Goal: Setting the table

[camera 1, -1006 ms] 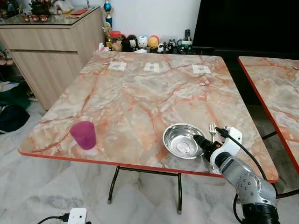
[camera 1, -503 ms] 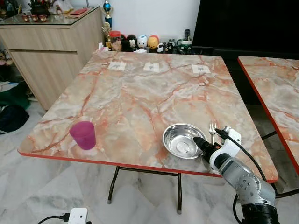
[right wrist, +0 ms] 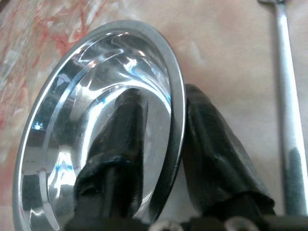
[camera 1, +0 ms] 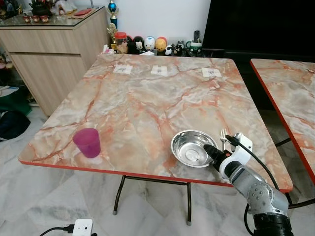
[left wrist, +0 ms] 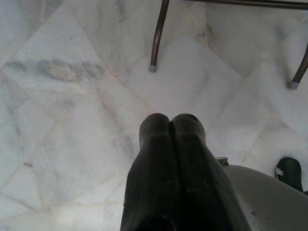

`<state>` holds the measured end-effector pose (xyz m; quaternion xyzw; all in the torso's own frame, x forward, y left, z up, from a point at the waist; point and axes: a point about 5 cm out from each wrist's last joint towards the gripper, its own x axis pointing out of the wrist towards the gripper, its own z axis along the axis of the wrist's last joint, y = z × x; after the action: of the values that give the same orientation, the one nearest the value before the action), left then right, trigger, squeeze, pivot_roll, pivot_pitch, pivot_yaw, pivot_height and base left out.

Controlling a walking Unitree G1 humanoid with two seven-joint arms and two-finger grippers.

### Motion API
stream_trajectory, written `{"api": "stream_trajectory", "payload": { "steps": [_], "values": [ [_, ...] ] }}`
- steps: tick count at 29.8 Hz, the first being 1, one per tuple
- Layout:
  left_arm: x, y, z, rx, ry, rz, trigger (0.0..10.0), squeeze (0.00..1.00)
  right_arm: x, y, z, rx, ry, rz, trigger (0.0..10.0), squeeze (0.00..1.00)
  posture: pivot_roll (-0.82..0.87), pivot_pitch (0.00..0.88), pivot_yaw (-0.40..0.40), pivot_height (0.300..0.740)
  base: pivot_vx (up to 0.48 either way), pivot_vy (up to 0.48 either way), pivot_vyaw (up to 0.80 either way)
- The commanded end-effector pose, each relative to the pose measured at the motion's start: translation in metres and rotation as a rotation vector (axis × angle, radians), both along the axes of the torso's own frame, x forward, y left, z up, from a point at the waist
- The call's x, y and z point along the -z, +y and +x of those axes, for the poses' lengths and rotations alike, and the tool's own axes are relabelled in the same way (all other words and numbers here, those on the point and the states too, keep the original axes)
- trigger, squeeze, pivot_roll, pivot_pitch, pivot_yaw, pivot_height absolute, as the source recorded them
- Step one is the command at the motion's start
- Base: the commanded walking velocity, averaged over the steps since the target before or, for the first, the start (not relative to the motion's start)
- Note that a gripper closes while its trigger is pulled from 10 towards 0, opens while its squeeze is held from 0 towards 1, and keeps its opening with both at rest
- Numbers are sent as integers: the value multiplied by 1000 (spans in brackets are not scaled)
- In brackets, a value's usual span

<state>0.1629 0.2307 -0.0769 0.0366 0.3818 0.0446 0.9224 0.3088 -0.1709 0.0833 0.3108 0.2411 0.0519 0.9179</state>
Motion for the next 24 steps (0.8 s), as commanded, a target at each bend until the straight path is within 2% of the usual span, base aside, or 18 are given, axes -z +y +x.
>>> {"api": "stream_trajectory", "payload": {
  "steps": [1,11,15,18,21,23,24],
  "values": [
    [0,-1,0,16,-1,3,10000,0,-3,1,2,-4,-3,16,0,0,26,0,-9,740,0,0,0],
    [0,-2,0,30,-3,7,10000,0,-4,1,4,26,-16,33,0,0,26,0,-8,740,0,0,0],
    [0,-4,1,45,-4,10,10000,0,-11,-2,9,121,-93,65,0,0,24,0,-7,740,0,0,0],
    [0,-5,1,47,-4,11,10000,0,-16,-3,10,146,-133,86,0,0,24,0,-7,740,0,0,0],
    [0,-4,0,57,2,31,10000,0,-34,-9,10,213,-312,162,0,0,22,0,-5,740,0,0,0],
    [1,-3,-1,56,16,45,10000,0,-41,-7,5,192,-411,168,0,0,17,0,-2,740,0,0,0],
    [1,-3,-1,56,16,45,10000,0,-41,-7,5,192,-411,168,0,0,17,0,-2,740,0,0,0]
  ]
}}
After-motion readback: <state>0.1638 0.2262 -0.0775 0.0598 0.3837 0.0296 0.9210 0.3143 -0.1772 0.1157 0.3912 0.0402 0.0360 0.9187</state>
